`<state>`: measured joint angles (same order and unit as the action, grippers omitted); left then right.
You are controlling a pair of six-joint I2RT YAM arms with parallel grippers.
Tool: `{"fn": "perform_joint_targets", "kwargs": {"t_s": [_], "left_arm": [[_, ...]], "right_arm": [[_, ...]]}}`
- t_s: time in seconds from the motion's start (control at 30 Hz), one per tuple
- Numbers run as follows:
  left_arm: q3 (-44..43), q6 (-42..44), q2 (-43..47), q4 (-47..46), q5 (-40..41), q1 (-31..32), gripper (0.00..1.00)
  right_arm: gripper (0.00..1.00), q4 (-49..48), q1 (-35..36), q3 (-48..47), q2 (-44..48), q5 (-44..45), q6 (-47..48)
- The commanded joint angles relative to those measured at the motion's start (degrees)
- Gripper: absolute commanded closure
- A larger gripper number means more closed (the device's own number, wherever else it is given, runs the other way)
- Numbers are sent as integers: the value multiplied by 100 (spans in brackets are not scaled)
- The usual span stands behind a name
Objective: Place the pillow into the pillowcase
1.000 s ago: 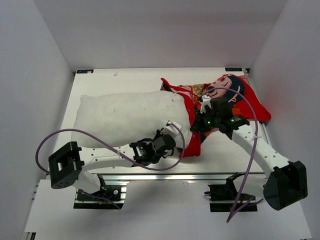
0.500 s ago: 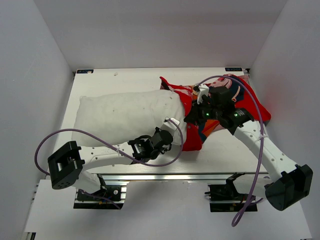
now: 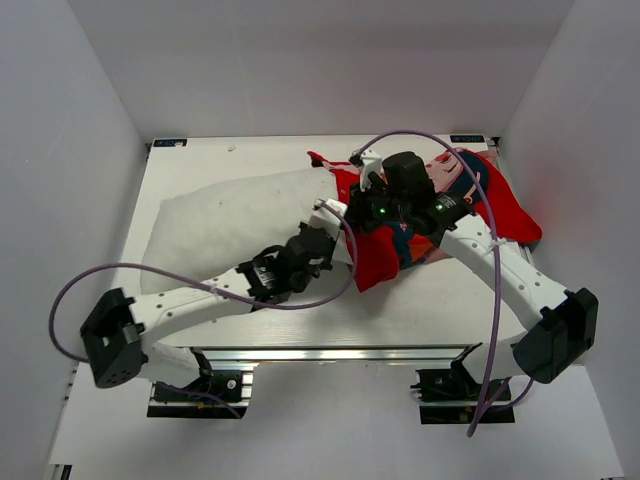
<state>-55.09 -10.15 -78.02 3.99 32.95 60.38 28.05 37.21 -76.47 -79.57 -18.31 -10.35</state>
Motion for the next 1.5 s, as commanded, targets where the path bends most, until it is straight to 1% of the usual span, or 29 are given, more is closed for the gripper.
{"fn": "perform_joint_targets", "kwargs": {"t_s": [0.0,0.1,0.13,0.2,0.23,0.3,0.4,0.53,0.63,0.7,0.77,0.87,0.9,1.0,1.03,1.07,1.1,1.13,1.17,1.2,1.23,1.27,1.3,1.37,1.4,1.47], "left_arm": [[-467,224,683,-778,-385,-114,100],[-564,259,271,-706,-623,-123,100],[-512,251,165,-767,-701,-166,100],[-503,189,-90,-1012,-929,-184,100],[-511,172,-152,-1075,-1000,-176,100],[-573,31,-266,-1268,-1280,-184,100],[-547,-162,-337,-1427,-1536,-176,100],[-494,-417,-372,-1690,-1923,-176,100],[-861,-374,-556,-1771,-2090,-184,100],[-1343,-146,-723,-1534,-2004,-184,100],[-1504,13,-925,-1375,-1757,-237,100],[-1277,-205,-996,-1304,-1792,-535,100],[-1032,-293,-996,-1322,-1827,-667,100],[-688,-575,-1005,-1313,-1967,-790,97],[-522,-689,-1005,-1313,-2003,-800,91],[-477,-725,-1005,-1304,-2029,-817,87],[-442,-768,-1005,-1261,-2047,-835,82],[-432,-795,-996,-1217,-2056,-844,77],[-432,-804,-953,-1068,-2056,-852,69],[-441,-813,-900,-989,-2038,-852,65],[-441,-813,-838,-918,-2029,-861,62],[-415,-804,-655,-778,-2029,-861,56],[-406,-787,-531,-690,-2038,-870,53],[-450,-734,-268,-470,-2064,-861,48],[-467,-725,12,-165,-2082,-861,44],[-520,-637,312,83,-2161,-861,39]], "right_arm": [[100,-291,128,-525,-190,99,-63],[100,-318,128,-965,-567,213,-204],[100,-309,120,-1358,-821,257,-248],[100,-309,128,-1773,-1068,327,-292],[100,-327,128,-2132,-1287,406,-301],[100,-362,128,-2407,-1455,573,-371],[100,-415,102,-2654,-1719,582,-590],[100,-441,102,-2400,-1904,469,-889],[100,-380,93,-1917,-1983,416,-978],[100,-388,67,-1497,-2018,476,-934],[100,-415,-21,-1267,-2080,486,-803],[100,-459,-214,-950,-2159,591,-443],[91,-450,-275,-853,-2203,617,-268],[77,-389,-583,-782,-2291,452,15],[65,-354,-792,-756,-2308,268,146],[59,-327,-890,-773,-2326,66,217],[43,-309,-969,-791,-2283,-258,270],[37,-266,-1153,-878,-2265,-540,470],[31,-187,-1233,-966,-2230,-864,638],[22,-134,-1286,-1045,-2108,-1338,761],[20,-55,-1417,-1133,-2046,-1621,893],[19,224,-1479,-1386,-1984,-2120,1303],[17,331,-1506,-1493,-1827,-2194,1412],[17,464,-1576,-1634,-1607,-2204,1666],[17,621,-1585,-1652,-1362,-2117,1772],[17,675,-1594,-1591,-1089,-1915,1913]]}}
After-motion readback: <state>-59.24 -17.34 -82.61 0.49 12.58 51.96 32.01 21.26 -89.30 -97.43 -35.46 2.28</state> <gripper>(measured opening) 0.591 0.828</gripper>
